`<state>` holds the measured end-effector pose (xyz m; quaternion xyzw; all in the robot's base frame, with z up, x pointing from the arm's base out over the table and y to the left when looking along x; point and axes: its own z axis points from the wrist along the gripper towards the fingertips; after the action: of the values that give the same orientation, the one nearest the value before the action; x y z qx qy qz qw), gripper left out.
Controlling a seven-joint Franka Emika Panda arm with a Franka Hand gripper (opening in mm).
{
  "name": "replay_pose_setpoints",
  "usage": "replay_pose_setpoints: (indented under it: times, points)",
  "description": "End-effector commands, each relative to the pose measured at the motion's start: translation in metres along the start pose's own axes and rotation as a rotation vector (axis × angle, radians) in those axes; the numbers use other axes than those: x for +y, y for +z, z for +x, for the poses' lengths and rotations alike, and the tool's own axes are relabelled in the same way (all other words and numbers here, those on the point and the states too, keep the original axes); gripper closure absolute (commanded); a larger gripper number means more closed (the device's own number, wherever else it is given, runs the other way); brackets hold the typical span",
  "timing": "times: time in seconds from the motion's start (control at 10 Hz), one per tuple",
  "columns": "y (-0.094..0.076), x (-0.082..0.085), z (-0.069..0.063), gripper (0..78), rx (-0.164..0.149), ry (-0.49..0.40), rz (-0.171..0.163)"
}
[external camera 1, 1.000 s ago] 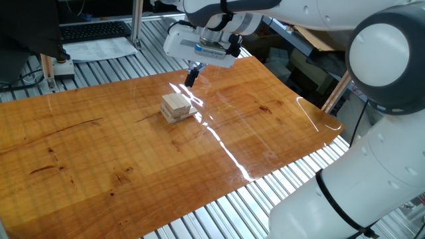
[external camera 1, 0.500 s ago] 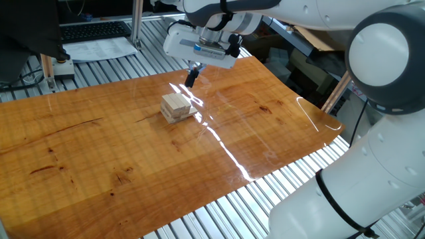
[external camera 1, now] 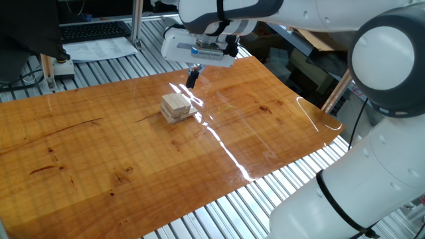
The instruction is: Play Jenga
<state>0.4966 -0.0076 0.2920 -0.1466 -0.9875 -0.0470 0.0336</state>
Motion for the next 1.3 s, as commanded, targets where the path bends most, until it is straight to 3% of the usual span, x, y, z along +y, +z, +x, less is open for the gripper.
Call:
replay_pose_setpoints:
  times: [0.1,0.8,0.9,1.2,1.3]
  points:
    - [0.0000,0.0007,0.0026,77.6,-0.055,0.000,0.115]
    - [0.0028,0.0014,0.0027,77.6,-0.060,0.126,0.131]
    - [0.0031,0.0014,0.0030,77.6,-0.045,0.185,0.108]
    - [0.0033,0.0009,0.0028,77.6,-0.022,0.246,0.113]
    - [0.0033,0.0009,0.0027,77.6,0.001,0.291,0.079]
